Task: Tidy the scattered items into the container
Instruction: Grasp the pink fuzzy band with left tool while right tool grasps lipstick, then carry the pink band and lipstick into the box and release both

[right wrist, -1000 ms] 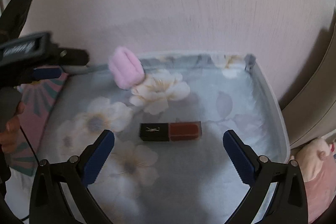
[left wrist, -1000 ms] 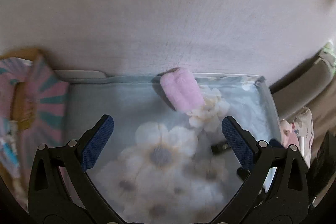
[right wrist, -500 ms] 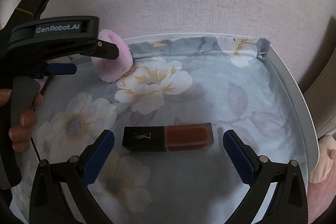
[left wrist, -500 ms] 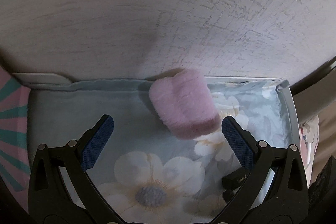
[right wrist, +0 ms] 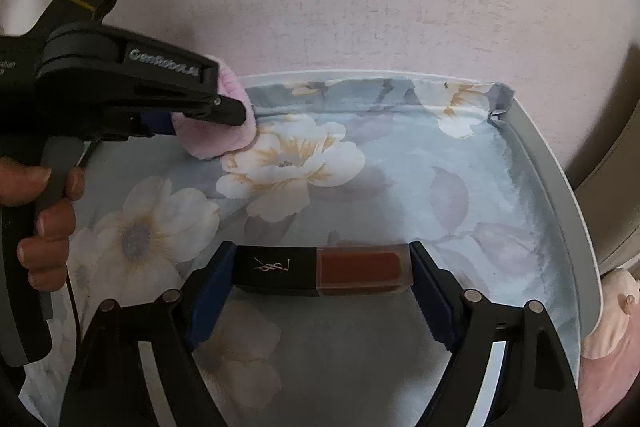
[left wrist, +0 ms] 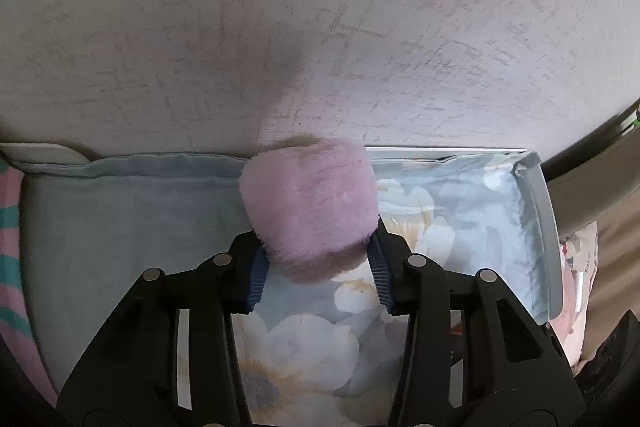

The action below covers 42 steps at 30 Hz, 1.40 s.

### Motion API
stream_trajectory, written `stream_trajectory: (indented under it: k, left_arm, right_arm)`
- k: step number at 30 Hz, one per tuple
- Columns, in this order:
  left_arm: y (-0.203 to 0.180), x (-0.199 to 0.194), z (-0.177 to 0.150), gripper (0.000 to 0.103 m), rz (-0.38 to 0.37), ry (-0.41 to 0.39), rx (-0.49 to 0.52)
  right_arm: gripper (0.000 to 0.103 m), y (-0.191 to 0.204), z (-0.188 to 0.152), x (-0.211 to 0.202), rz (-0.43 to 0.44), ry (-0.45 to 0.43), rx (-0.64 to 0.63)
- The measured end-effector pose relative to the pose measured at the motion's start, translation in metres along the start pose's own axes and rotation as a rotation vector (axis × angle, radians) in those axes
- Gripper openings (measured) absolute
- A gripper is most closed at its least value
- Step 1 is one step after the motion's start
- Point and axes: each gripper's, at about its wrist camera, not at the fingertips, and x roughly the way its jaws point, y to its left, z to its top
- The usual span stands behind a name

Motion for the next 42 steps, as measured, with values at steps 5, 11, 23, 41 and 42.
stream_trajectory:
  k: [5, 11, 23, 41, 42]
  left_arm:
    - [0.002, -0.019, 0.006, 0.04, -0.018, -0.011, -0.014]
    - [-0.016, -0.066, 0.008, 0.04, -0.024, -0.059, -0.015]
    - [-0.004, -0.197, -0.017, 0.04, 0.069, -0.224, -0.074]
    - [0.139, -0.305, -0.093, 0.04, 0.298, -0.276, -0.321]
    - [0.143, -0.306, -0.096, 0.04, 0.311, -0.275, -0.328]
  right_arm:
    - [0.08, -0.006, 0.008, -0.02, 0.009, -0.01, -0.001]
    - [0.08, -0.002, 0.029, -0.06, 0.027, -0.042, -0.035]
    - [0.08, 0.058, 0.089, -0.109, 0.159, -0.101, -0.186]
    - [0.08, 0.259, 0.133, -0.101, 0.49, -0.079, -0.526]
    - [0.08, 0.268, 0.132, -0.098, 0.502, -0.07, -0.539]
